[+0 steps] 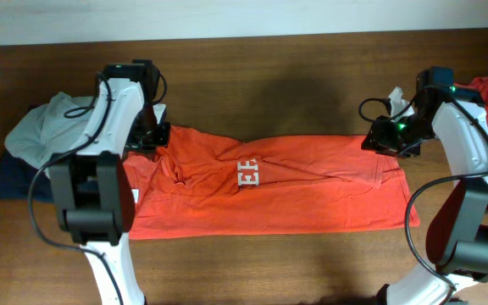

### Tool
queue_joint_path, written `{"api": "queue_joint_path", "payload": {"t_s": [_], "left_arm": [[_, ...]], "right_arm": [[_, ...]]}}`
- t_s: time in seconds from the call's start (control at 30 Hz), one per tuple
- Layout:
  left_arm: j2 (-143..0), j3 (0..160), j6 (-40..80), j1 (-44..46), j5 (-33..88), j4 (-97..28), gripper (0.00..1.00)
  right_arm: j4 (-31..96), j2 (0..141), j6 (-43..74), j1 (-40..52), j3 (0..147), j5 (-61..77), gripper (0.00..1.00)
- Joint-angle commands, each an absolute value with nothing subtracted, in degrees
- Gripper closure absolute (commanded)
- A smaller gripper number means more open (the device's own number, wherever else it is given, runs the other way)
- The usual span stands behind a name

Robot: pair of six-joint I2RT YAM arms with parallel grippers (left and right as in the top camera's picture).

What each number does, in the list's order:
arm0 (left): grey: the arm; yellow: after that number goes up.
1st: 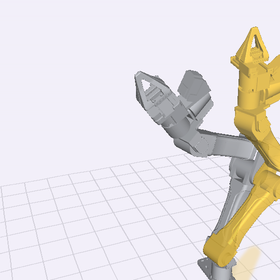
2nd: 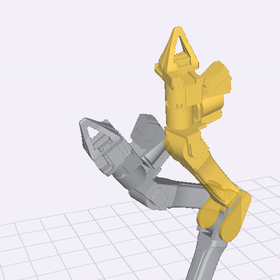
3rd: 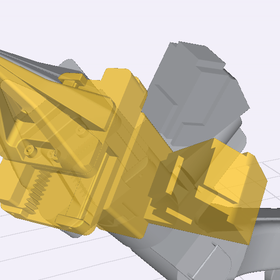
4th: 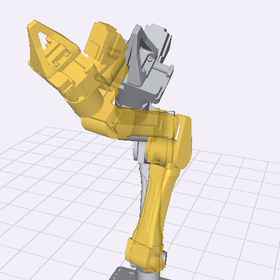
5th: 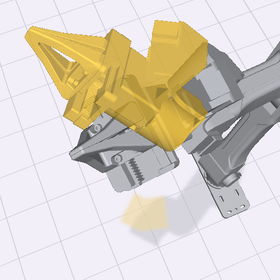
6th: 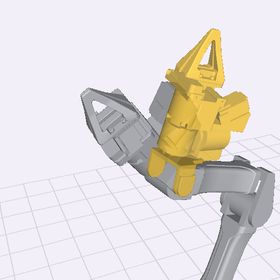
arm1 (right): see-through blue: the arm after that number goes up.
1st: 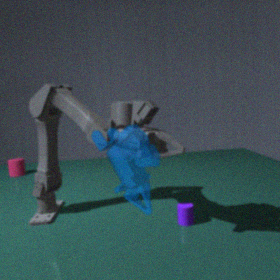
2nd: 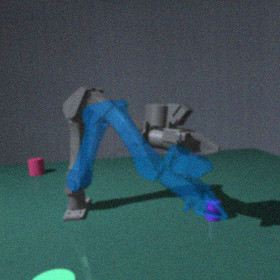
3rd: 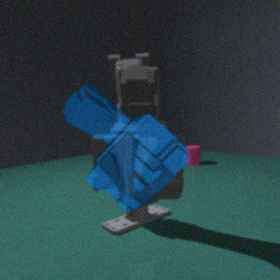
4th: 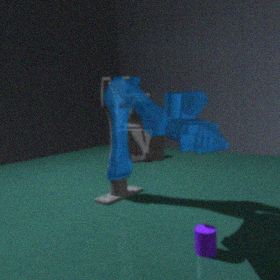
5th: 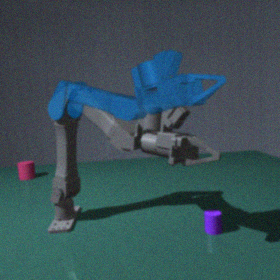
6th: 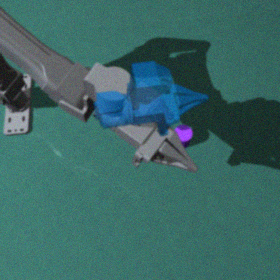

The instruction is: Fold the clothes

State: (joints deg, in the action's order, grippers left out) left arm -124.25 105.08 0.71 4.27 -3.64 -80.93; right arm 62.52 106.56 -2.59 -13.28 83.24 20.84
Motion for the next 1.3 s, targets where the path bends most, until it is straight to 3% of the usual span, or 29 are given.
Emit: {"api": "queue_joint_path", "payload": {"t_s": [0.0, 0.7, 0.77, 0.8, 0.97, 1.13, 1.27], "left_arm": [[-119.00, 105.06, 0.84, 4.38, -4.27, -84.49, 0.99], [-119.02, 105.03, 0.45, 4.32, -9.06, -94.30, 0.99], [-119.02, 105.03, 0.43, 4.32, -9.10, -94.32, 0.93], [-119.02, 105.03, 0.45, 4.27, -10.02, -94.26, 0.71], [-119.02, 105.03, 0.45, 4.27, -11.70, -93.84, 0.71], [-119.02, 104.92, 0.43, 4.27, -9.72, -89.06, 0.52], [-119.02, 102.43, 0.36, 4.86, -3.18, -82.06, 0.52]], "right_arm": [[62.17, 106.24, -2.57, -13.08, 83.05, 20.34, 0.59], [62.13, 106.24, -2.57, -13.08, 83.05, 20.34, 0.59], [62.13, 106.24, -2.57, -13.08, 83.05, 20.34, 0.59], [62.13, 106.24, -2.57, -13.08, 83.05, 20.34, 0.59], [62.11, 106.24, -2.57, -13.08, 83.05, 20.34, 0.59], [62.11, 106.24, -2.57, -13.08, 83.05, 20.34, 0.59], [62.08, 106.24, -2.57, -13.08, 83.05, 20.34, 0.59]]}}
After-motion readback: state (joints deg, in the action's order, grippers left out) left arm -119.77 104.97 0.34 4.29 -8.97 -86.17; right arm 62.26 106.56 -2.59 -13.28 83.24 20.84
